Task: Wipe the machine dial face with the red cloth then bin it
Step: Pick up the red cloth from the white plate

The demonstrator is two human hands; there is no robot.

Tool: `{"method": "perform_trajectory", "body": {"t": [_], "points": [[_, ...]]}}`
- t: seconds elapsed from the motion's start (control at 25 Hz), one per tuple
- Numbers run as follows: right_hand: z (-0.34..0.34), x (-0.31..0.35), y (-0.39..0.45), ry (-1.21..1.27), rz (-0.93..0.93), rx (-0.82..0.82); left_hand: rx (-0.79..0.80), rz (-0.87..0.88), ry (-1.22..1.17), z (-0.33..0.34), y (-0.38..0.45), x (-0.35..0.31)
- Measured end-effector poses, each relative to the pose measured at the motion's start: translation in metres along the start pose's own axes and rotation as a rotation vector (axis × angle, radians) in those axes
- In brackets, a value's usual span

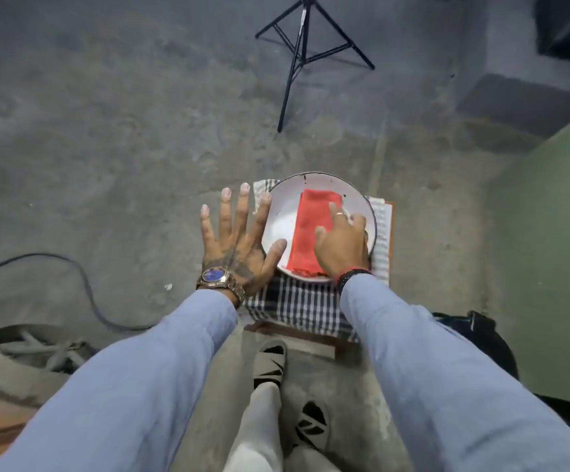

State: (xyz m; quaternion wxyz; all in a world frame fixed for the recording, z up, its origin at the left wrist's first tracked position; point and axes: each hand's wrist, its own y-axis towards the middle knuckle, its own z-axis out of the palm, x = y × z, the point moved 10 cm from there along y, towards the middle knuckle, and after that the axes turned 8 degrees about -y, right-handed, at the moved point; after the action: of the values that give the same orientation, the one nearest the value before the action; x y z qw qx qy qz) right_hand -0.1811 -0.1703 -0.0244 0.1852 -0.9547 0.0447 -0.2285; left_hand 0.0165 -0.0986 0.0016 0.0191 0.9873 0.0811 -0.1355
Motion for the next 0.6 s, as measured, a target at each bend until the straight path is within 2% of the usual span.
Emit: {"method": "perform_trajectory", "body": {"t": [0.08, 0.16, 0.24, 0.32, 0.48, 0.52, 0.6], "points": [[0.011, -0.012, 0.036, 0.13, 0.197, -0.003, -0.023, 0.023, -0.041, 0.015, 0.021, 0.006], [0.029, -0.024, 0.06, 0.144, 0.389, 0.043, -0.043, 0.067, -0.021, 0.03, 0.036, 0.01], [0.046, -0.027, 0.072, 0.168, 0.505, 0.077, -0.049, 0.076, -0.026, 0.039, 0.05, 0.014], [0.057, -0.029, 0.075, 0.239, 0.526, 0.12, -0.048, 0.082, -0.03, 0.043, 0.059, 0.016], [0.063, -0.029, 0.085, 0.334, 0.427, 0.169, -0.035, 0.068, -0.061, 0.037, 0.074, 0.021], [0.062, -0.029, 0.086, 0.426, 0.409, 0.148, -0.031, 0.059, -0.068, 0.034, 0.076, 0.022], [0.068, -0.023, 0.083, 0.785, 0.393, 0.182, -0.045, 0.048, -0.09, 0.025, 0.081, 0.02]]}}
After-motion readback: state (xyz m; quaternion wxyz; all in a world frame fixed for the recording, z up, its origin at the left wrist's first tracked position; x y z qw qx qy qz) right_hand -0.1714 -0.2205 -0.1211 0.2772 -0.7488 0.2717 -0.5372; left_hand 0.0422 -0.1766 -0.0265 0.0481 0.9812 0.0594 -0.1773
